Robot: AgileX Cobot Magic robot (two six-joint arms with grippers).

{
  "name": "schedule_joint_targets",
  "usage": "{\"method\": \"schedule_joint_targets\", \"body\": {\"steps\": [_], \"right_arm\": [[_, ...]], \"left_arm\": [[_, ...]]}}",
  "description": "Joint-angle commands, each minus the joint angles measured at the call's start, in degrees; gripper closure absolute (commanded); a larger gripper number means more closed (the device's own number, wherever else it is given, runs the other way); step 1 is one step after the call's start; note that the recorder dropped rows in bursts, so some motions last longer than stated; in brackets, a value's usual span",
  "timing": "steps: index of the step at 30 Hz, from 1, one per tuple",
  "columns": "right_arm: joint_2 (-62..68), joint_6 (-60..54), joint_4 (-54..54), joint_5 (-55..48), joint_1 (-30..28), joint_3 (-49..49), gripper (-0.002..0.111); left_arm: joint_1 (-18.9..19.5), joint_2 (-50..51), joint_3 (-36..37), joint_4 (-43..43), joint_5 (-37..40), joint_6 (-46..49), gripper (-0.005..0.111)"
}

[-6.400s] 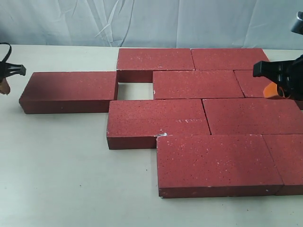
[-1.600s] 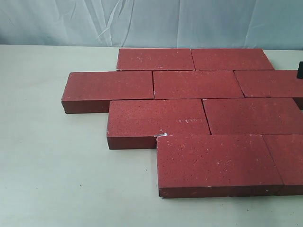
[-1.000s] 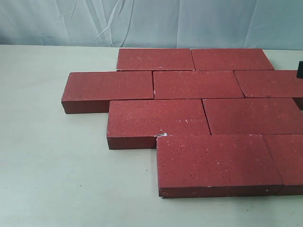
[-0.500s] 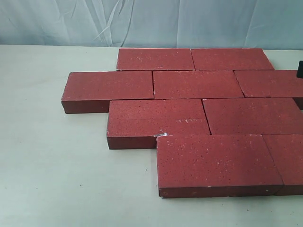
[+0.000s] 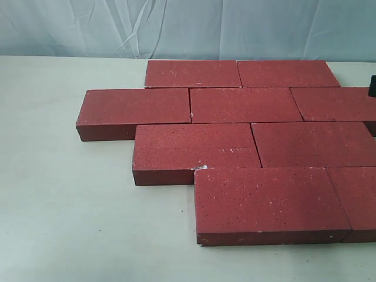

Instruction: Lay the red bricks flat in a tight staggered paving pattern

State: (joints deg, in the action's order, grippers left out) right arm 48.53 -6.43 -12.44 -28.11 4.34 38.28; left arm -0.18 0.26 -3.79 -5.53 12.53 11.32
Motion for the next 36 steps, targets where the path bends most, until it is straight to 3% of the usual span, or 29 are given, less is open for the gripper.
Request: {"method": "schedule_joint_targets", "body": {"steps": [1,36], "right_arm": [[-0.3,0.1,0.2,0.5,-0.2,-0.3,0.109],[-0.3,0.1,0.2,0.5,-0.2,-0.3,0.109]], "left_arm": [[0.1,-0.3,2.4,5.5,-0.8,-8.1,0.107],[0.1,-0.3,3.8,4.1,1.4,-8.4,0.107]]}}
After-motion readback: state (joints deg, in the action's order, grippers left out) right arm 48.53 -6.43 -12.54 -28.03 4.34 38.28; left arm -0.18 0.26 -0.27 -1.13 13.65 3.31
